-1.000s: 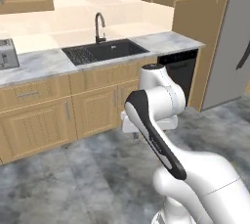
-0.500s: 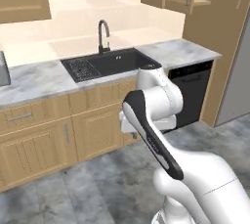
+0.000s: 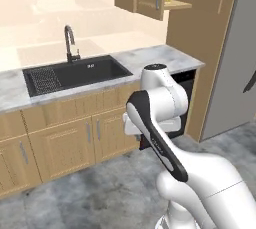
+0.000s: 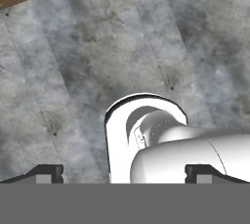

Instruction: Move the mayonnaise and shaker from the cabinet to the dining counter.

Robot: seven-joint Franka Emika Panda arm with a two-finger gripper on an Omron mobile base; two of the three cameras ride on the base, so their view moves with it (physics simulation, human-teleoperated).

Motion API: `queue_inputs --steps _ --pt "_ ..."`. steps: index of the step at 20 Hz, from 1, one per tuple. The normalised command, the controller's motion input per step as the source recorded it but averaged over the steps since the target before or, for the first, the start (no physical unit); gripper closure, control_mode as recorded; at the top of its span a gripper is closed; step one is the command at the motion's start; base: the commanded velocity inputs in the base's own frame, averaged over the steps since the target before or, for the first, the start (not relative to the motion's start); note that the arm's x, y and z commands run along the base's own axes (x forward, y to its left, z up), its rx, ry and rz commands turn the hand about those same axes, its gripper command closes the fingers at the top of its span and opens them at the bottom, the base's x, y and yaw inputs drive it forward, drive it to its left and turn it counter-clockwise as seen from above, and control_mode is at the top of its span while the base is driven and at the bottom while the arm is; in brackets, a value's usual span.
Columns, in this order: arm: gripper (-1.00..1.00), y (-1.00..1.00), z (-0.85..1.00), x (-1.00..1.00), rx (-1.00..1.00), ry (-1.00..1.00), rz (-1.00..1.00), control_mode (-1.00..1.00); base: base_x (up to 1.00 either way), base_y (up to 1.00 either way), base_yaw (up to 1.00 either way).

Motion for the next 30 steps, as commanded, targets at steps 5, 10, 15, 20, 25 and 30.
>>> queue_inputs --steps 5,10,15,20,25,30 --pt "-1.00 0.00 0.00 0.00 0.00 0.00 0.00 1.00 0.19 -1.00 0.08" --pt "-1.00 0.00 0.00 0.00 0.00 0.00 0.00 1.00 0.45 -0.95 0.13" --pt "-1.00 0.00 0.00 0.00 0.00 0.00 0.00 1.00 0.61 -0.71 0.15" --pt "-1.00 0.00 0.00 0.00 0.00 0.00 0.00 1.00 0.65 -0.54 0.17" --pt "-1.00 0.00 0.00 0.00 0.00 0.00 0.00 1.00 0.79 -0.50 0.18" --pt "-1.00 0.00 0.00 0.00 0.00 0.00 0.00 1.00 0.73 -0.56 0.20"
